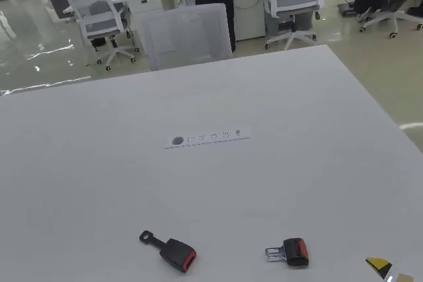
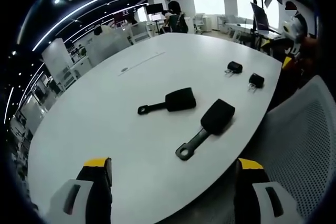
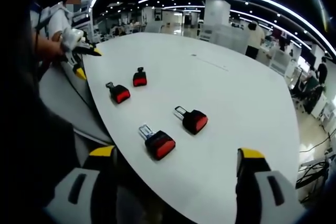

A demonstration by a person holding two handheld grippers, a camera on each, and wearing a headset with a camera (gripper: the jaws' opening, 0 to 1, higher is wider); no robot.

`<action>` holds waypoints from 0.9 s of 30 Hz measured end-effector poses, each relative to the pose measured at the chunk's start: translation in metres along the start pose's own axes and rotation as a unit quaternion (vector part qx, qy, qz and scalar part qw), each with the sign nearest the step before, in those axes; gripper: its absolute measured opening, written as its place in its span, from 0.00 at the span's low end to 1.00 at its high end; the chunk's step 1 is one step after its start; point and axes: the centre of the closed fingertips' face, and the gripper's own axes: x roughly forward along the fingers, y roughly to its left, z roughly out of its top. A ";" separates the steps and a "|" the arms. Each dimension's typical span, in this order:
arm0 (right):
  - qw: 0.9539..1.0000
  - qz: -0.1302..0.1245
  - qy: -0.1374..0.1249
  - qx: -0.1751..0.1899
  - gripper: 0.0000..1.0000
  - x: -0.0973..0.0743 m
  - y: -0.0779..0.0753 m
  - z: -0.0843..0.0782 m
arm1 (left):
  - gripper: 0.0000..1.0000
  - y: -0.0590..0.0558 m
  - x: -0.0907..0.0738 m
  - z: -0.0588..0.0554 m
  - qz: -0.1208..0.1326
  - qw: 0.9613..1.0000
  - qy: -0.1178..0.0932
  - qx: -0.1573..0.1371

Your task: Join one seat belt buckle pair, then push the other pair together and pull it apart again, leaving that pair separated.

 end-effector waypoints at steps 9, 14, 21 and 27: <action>0.999 -0.015 -0.040 -0.010 0.89 -0.012 -0.005 0.017 | 1.00 0.002 0.001 0.004 0.002 1.000 -0.002 0.006; 1.000 -0.011 -0.027 -0.005 0.91 -0.010 -0.004 0.015 | 1.00 -0.004 0.003 0.008 -0.007 1.000 -0.001 0.028; 1.000 -0.007 -0.015 -0.006 0.90 -0.008 0.003 0.011 | 0.98 -0.001 0.002 0.009 -0.008 0.999 0.004 0.051; 1.000 -0.007 -0.004 -0.013 0.89 -0.012 0.005 0.008 | 0.97 -0.004 0.003 0.004 -0.009 0.999 0.008 0.046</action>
